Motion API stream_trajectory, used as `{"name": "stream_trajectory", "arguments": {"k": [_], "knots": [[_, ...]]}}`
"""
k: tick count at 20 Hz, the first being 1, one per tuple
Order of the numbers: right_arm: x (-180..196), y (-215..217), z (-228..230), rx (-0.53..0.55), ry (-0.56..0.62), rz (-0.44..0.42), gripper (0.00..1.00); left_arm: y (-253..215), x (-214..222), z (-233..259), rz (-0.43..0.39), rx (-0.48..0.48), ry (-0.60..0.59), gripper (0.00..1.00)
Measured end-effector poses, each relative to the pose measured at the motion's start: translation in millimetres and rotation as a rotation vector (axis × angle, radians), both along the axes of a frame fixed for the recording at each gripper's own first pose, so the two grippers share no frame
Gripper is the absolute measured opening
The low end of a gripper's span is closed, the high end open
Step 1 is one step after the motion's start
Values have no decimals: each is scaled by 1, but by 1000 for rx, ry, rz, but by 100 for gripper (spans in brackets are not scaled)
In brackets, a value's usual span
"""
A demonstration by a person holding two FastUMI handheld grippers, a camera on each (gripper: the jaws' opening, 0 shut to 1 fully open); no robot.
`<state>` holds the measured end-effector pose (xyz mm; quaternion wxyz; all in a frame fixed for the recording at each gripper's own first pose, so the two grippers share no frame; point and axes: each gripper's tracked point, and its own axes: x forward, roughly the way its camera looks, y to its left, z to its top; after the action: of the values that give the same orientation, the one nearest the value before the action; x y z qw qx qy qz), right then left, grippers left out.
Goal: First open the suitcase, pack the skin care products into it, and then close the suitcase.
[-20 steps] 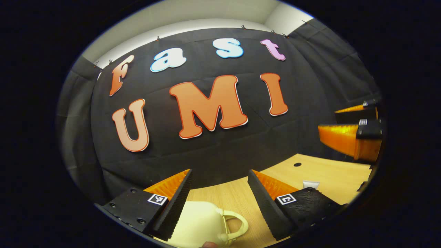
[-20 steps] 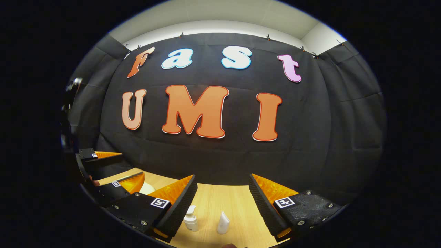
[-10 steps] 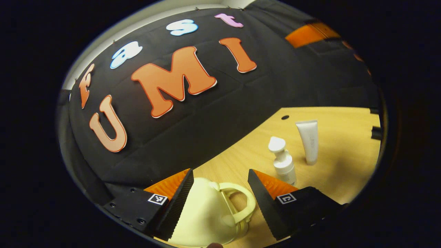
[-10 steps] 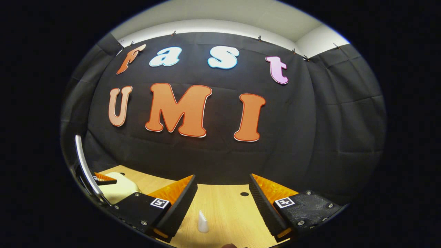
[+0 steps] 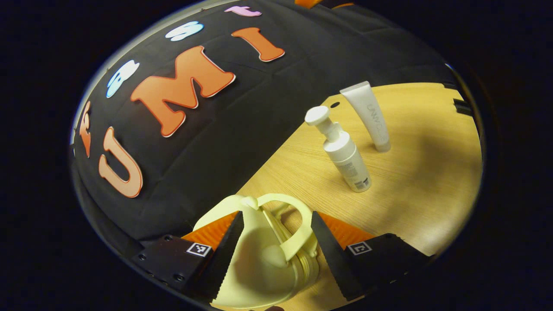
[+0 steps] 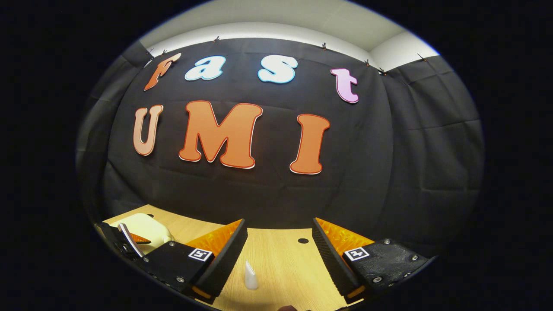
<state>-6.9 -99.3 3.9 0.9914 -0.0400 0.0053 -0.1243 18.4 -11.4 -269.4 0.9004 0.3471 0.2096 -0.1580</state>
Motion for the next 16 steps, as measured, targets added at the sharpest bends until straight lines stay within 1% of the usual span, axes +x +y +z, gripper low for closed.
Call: {"name": "stream_trajectory", "arguments": {"k": [1, 5, 8, 9, 10, 12, 13, 14, 15, 16], "knots": [[0, 1, 0, 1, 0, 4, 95, -2, -6, -5, -26, 13, 5, 100], [0, 4, 0, 2, -3, 9, 95, 1, -3, -16, -25, 86, 29, 97], [1, 5, -2, 4, 0, 12, 95, 2, 4, -24, -28, 149, 25, 88], [1, 6, -3, 3, 3, 12, 95, 0, 6, -28, -34, 163, 27, 80], [1, 6, -4, 2, 4, 13, 95, -2, 6, -31, -38, 177, 30, 79], [0, 8, -3, 3, 2, 14, 95, -11, 9, -31, -42, 195, 24, 52], [-1, 9, -3, 1, 2, 15, 95, -12, 4, -25, -50, 196, 14, 25], [0, 9, -3, -3, 1, 14, 95, -17, 5, -14, -49, 188, -6, 25], [-1, 9, -2, -4, 0, 14, 95, -12, 8, -15, -35, 176, -4, 17], [0, 10, -3, -3, 3, 13, 95, -8, 8, -9, -14, 132, 3, 15]]}}
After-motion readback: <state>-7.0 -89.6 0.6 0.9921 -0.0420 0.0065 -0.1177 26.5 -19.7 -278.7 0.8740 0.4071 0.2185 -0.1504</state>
